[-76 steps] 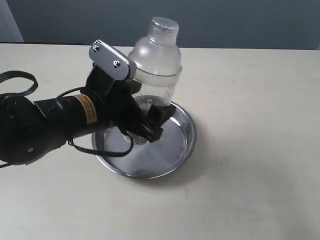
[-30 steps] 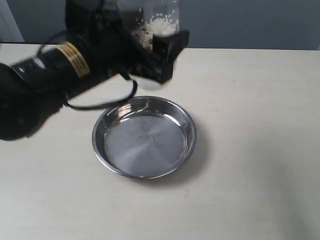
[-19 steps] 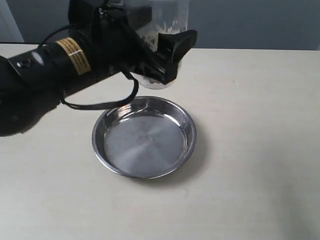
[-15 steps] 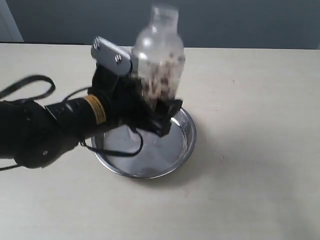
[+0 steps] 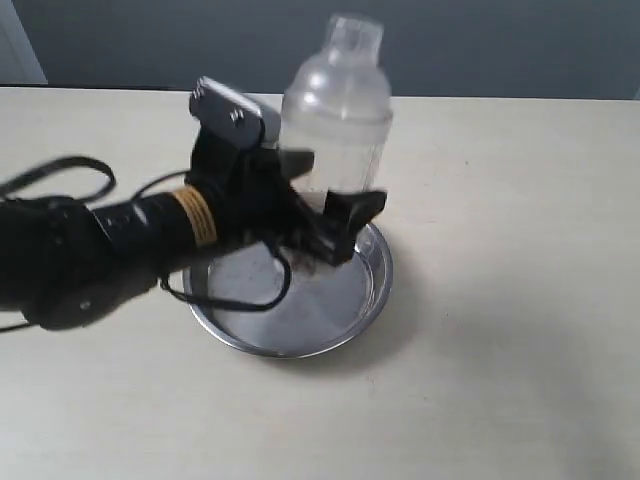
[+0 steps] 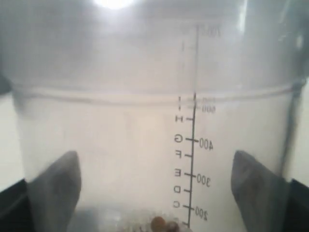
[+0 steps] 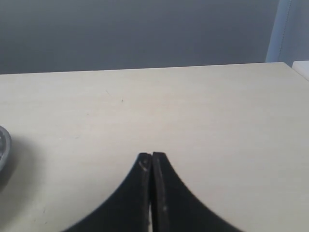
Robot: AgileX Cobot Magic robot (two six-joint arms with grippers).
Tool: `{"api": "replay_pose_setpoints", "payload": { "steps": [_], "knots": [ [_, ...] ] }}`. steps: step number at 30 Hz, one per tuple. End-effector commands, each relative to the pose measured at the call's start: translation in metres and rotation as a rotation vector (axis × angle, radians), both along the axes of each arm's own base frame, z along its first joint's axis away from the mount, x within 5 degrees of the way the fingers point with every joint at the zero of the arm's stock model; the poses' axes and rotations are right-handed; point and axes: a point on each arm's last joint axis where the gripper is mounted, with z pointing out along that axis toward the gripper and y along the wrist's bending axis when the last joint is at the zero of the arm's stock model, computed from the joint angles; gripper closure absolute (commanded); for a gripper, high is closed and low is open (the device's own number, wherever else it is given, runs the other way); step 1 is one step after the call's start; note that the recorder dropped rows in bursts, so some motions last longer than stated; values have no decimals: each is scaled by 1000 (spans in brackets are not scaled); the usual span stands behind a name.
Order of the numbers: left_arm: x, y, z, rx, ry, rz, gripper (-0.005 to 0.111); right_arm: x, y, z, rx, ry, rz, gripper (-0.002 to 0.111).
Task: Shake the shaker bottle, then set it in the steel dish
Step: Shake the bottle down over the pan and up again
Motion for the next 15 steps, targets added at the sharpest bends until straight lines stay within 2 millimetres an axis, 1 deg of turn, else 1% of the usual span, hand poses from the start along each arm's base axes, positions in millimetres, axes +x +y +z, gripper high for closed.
{"api": "replay_pose_setpoints", "payload": {
  "steps": [1,2,3,4,5,6,7,9,10,11,12,13,14,15],
  "knots": [
    [-4,-1,30,8,-24,-14,106,0,0,1,-5,-14,3,109],
    [-4,0,-1,78,77,-2,106,0,0,1,-5,-14,3,109],
    [-2,2,-26,108,145,10,106,0,0,1,-5,-14,3,109],
    [-2,4,-40,82,174,28,106,0,0,1,-5,-14,3,109],
    [-2,4,-40,18,154,26,106,0,0,1,-5,-14,3,109],
    [-3,3,-28,-55,88,6,106,0,0,1,-5,-14,3,109],
    [-4,1,-10,-128,-1,-18,106,0,0,1,-5,-14,3,109],
    [-6,1,40,-247,-177,-50,106,0,0,1,-5,-14,3,109],
    [-7,1,58,-253,-225,-49,106,0,0,1,-4,-15,3,109],
    [-7,3,72,-217,-254,-37,106,0,0,1,-4,-15,3,109],
    [-4,3,72,-169,-213,-15,106,0,0,1,-4,-15,3,109],
    [-1,3,61,-118,-146,4,106,0,0,1,-4,-15,3,109],
    [2,3,35,-46,-47,21,106,0,0,1,-4,-15,3,109],
    [4,3,4,19,51,31,106,0,0,1,-4,-15,3,109]
  ]
}}
